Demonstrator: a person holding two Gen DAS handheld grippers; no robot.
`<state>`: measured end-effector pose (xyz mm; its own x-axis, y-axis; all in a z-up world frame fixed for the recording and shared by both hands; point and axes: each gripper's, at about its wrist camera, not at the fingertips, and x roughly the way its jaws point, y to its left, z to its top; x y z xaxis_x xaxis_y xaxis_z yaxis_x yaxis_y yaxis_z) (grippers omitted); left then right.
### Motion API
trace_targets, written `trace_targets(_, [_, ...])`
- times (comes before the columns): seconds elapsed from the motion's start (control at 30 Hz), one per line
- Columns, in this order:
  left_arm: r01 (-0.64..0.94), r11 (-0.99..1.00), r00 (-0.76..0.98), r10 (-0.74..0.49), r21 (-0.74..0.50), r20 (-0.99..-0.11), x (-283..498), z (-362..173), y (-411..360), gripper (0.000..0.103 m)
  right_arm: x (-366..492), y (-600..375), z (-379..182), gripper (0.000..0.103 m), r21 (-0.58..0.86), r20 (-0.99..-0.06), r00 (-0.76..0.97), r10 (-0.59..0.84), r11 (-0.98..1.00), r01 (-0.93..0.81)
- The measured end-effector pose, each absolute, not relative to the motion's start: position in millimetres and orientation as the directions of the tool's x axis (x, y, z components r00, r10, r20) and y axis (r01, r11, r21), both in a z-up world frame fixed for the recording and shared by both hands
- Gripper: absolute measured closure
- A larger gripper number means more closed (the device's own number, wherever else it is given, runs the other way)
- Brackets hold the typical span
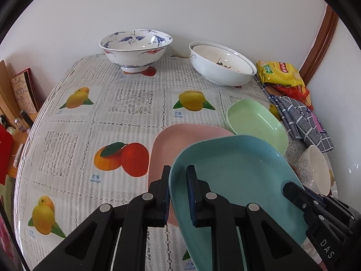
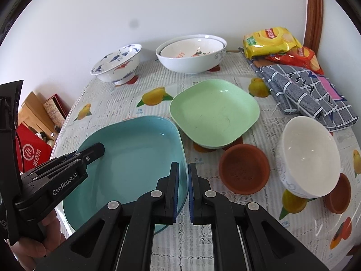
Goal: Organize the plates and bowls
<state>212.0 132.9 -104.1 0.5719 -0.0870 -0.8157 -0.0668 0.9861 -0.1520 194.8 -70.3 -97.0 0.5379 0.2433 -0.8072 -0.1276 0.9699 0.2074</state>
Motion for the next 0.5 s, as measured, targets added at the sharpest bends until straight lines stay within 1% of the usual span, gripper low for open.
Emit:
trace_targets(0.2, [-0.089, 0.984, 0.552, -0.079, -0.153, -0.830, 219, -117, 142, 0.090, 201, -59, -111, 0.095, 0.206, -0.825, 0.508, 0.249, 0.969, -0.139])
trace_targets(0.5, [-0.100, 0.984, 0.557, -0.066, -0.146, -0.828, 233, -123, 149, 0.089, 211, -46, -122, 0.094, 0.193, -0.837, 0.490, 0.244, 0.969, -0.153])
